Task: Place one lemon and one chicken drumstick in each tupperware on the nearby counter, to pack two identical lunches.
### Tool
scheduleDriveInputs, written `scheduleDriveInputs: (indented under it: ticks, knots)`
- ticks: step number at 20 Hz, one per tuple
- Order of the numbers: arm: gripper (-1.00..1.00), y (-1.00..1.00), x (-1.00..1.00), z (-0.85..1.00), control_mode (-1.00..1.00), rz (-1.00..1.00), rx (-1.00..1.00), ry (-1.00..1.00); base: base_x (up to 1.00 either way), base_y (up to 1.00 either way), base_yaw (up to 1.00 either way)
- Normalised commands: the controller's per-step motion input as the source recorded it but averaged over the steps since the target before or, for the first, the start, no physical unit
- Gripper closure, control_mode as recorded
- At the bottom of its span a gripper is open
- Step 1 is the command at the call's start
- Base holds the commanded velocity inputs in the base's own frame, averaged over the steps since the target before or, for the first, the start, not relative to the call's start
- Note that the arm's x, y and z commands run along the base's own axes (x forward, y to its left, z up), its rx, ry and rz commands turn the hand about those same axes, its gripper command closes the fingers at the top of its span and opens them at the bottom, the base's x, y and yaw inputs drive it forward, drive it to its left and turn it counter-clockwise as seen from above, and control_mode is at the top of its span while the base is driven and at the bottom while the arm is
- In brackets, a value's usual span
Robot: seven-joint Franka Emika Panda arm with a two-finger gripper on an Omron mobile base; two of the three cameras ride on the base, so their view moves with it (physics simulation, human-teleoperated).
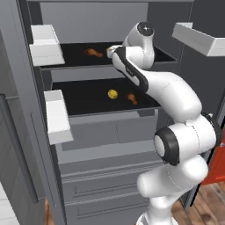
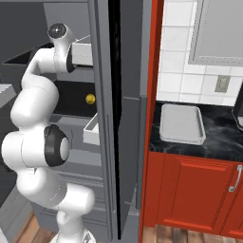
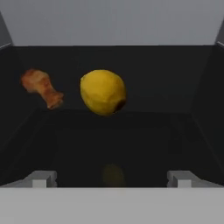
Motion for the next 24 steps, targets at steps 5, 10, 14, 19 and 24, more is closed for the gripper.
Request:
scheduleDriveInputs:
  ticks: [5, 10, 14, 19, 24]
  knots:
    - [-1.0, 0.11, 0.33, 0.0, -1.0, 0.0, 0.0, 0.0, 0.0, 0.0, 0.0]
    - [-1.0, 0.05, 0.29, 0.0, -1.0, 0.0, 0.0, 0.0, 0.0, 0.0, 0.0]
    - [-1.0, 0.01, 0.3, 0.0, -1.0, 0.0, 0.0, 0.0, 0.0, 0.0, 0.0]
    - [-1.0, 0.01, 0.33, 0.0, -1.0, 0.0, 0.0, 0.0, 0.0, 0.0, 0.0]
    - [-1.0, 0.1, 0.37, 0.0, -1.0, 0.0, 0.0, 0.0, 0.0, 0.0, 0.0]
